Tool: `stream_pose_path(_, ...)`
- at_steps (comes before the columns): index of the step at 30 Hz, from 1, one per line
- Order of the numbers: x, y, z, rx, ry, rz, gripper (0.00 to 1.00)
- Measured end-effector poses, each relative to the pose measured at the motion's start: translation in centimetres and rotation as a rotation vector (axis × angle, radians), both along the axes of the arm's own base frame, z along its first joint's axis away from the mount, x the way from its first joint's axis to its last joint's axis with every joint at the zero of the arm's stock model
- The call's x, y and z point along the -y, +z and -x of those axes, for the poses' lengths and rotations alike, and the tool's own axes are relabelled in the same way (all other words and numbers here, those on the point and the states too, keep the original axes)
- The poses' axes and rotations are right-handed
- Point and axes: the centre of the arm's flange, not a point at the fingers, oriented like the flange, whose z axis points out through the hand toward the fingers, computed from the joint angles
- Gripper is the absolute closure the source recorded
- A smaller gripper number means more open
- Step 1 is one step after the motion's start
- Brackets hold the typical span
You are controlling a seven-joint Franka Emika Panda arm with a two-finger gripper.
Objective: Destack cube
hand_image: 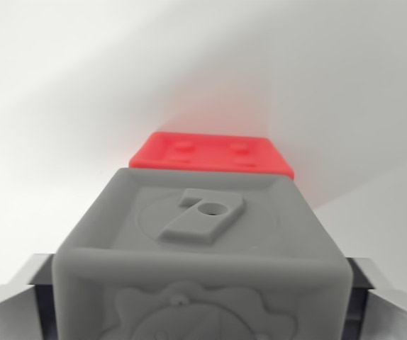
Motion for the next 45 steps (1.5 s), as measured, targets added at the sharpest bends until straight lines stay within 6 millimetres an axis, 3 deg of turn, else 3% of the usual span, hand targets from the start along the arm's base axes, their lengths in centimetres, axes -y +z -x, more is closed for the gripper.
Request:
stream_pose_path(28,0.0,0.1,0.0,0.001,0.000,0.000,1.00)
stream_pose_path(45,0.0,2.5,-0.1,0.004,-0.001,-0.002,1.00)
